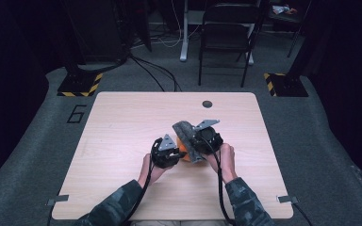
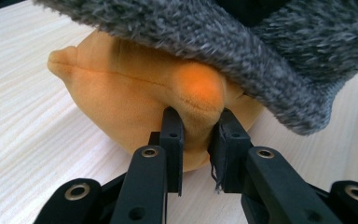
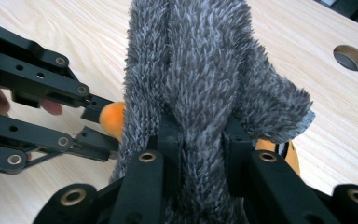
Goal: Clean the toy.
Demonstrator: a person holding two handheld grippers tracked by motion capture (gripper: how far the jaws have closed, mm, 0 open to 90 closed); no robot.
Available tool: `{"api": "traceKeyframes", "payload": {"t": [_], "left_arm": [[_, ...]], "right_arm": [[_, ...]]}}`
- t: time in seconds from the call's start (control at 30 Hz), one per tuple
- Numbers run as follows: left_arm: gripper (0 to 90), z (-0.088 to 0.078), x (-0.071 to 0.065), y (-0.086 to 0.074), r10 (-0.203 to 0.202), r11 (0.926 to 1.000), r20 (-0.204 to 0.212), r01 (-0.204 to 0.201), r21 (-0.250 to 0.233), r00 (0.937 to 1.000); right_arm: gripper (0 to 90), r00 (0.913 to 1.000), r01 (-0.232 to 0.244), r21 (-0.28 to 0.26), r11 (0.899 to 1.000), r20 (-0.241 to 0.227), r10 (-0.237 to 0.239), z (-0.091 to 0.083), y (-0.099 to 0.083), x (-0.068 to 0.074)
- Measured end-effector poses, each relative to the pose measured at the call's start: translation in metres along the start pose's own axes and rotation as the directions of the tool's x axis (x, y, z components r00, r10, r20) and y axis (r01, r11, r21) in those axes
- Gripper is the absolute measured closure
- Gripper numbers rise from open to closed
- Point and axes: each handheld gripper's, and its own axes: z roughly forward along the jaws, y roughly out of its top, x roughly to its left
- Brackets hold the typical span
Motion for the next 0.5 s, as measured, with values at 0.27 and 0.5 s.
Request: {"api": "traceKeyframes", "payload": {"t": [0.27,0.5], "left_arm": [[74.9,0.001,0.007,-0.004,-0.016,0.9999,0.007,0.016,0.001,0.9998],[73.8,0.002,0.007,-0.005,-0.004,1.0,0.015,0.004,-0.001,0.9999]], "right_arm": [[73.9,0.9991,-0.01,0.036,0.999,0.043,0.008,0.002,-0.008,-0.015],[73.9,0.9974,-0.05,0.073,0.996,0.055,0.046,0.002,-0.014,-0.029]]}}
